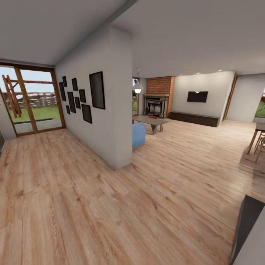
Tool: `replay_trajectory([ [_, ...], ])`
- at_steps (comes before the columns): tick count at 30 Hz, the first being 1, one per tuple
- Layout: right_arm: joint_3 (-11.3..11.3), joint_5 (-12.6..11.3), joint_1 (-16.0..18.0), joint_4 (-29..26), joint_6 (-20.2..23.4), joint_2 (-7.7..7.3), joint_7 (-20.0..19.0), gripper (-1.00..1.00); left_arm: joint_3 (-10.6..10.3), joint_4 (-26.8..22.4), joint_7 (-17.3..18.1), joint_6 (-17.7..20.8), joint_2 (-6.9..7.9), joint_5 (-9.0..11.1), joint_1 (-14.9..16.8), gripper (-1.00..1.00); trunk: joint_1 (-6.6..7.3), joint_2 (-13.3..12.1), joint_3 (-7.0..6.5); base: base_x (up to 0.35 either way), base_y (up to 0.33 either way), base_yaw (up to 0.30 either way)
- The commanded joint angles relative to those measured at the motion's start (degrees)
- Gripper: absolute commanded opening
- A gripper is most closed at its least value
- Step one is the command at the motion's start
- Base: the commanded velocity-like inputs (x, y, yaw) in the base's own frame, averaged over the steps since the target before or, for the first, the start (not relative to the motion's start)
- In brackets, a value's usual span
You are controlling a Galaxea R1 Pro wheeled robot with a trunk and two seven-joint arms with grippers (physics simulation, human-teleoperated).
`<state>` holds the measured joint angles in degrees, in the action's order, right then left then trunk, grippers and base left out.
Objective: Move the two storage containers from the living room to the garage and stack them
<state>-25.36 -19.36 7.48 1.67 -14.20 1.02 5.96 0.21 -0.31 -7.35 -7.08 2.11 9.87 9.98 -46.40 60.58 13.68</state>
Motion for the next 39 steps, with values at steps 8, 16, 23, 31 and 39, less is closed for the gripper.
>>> replay_trajectory([
  [8,-0.54,-0.42,0.07,0.18,-0.31,0.04,0.1,1.0,-0.03,0.04,-0.03,-0.21,-0.01,0.32,0.04,1.0,-0.04,0.04,0.07,0.326,0.0,0.0],
  [16,-0.55,-0.35,0.07,0.18,-0.31,0.12,0.1,1.0,-0.01,0.04,-0.03,-0.22,0.0,0.32,0.04,1.0,-0.04,0.04,0.07,0.326,0.0,-0.013],
  [23,-0.49,-0.33,0.07,0.18,-0.31,0.21,0.07,1.0,-0.01,0.04,-0.03,-0.22,0.0,0.35,0.04,1.0,-0.04,0.04,0.07,0.326,0.0,-0.187],
  [31,-0.48,-0.33,0.07,0.18,-0.31,0.2,0.04,1.0,-0.01,0.04,-0.03,-0.16,0.0,0.35,0.04,1.0,-0.04,0.04,0.07,0.326,0.0,-0.244],
  [39,-0.48,-0.33,0.07,0.18,-0.31,0.14,0.02,1.0,0.02,0.04,-0.03,-0.14,0.0,0.4,0.04,1.0,-0.04,0.04,0.07,0.326,0.0,-0.27],
])
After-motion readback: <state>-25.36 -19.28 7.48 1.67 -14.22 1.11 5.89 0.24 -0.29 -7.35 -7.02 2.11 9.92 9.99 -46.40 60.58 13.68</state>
